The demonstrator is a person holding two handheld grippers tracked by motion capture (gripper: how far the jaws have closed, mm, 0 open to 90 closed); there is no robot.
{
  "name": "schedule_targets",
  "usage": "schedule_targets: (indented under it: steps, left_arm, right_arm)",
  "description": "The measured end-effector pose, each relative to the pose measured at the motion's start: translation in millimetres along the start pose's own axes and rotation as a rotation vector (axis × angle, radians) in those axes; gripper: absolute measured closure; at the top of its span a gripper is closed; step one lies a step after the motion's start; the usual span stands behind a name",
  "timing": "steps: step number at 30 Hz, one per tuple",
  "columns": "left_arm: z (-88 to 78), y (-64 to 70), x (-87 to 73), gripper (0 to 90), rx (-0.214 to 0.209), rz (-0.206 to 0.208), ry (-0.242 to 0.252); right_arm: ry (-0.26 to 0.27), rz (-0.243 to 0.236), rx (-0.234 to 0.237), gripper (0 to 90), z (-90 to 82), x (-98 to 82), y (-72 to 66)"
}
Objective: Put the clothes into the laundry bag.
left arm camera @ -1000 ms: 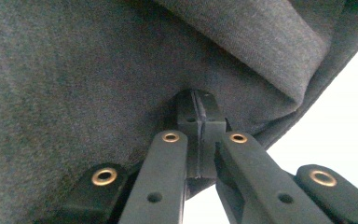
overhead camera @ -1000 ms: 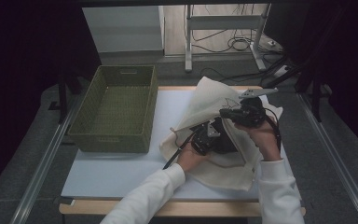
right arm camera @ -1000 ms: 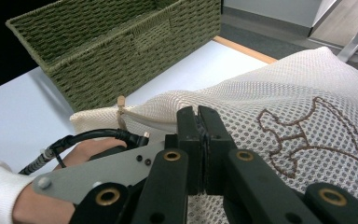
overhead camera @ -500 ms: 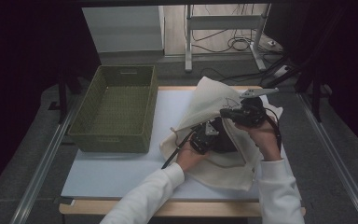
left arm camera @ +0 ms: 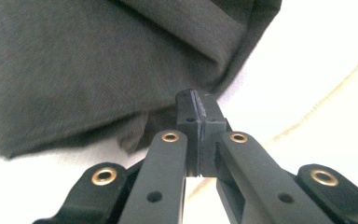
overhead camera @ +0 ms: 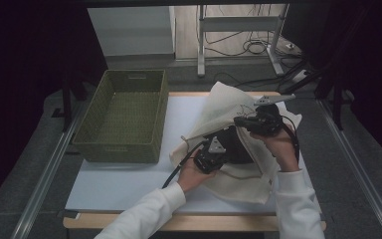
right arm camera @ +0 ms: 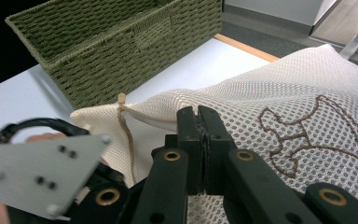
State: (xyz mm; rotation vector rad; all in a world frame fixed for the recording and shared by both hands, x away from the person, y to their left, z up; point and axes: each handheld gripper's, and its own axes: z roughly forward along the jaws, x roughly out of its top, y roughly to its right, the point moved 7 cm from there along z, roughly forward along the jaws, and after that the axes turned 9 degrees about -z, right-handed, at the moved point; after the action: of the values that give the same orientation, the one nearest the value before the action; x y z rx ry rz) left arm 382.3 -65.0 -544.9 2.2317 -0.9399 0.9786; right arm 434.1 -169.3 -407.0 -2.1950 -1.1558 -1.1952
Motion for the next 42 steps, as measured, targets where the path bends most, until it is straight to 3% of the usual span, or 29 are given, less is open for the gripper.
schedule_targets:
  steps: [4, 9, 15, 26, 35, 42]
  left_arm:
    - [-18.3, -4.9, -12.2, 89.8, 0.007, 0.012, -0.004]
    - [-39.8, -16.2, -25.6, 89.7, 0.029, -0.003, 0.002]
    - [-58.3, -30.2, -42.1, 89.3, 0.034, -0.061, 0.020]
    - [-78.7, -40.9, -57.1, 89.4, 0.027, -0.118, 0.030]
    - [-85.8, -40.7, -66.5, 89.1, 0.020, -0.148, 0.031]
    - [-90.8, -35.5, -72.1, 89.3, 0.021, -0.135, 0.027]
  right_arm:
    - [-0.004, -0.002, 0.006, 88.8, 1.0, -1.2, -1.4]
    - [-0.017, -0.003, 0.028, 88.8, 4.0, -4.0, -5.8]
    - [-0.046, -0.009, 0.041, 88.8, 11.5, -8.9, -11.9]
    - [-0.095, -0.006, 0.063, 88.8, 23.2, -21.0, -20.3]
    - [-0.123, -0.011, 0.078, 88.8, 23.7, -30.4, -25.6]
    - [-0.192, -0.027, 0.093, 88.8, 34.3, -47.5, -34.4]
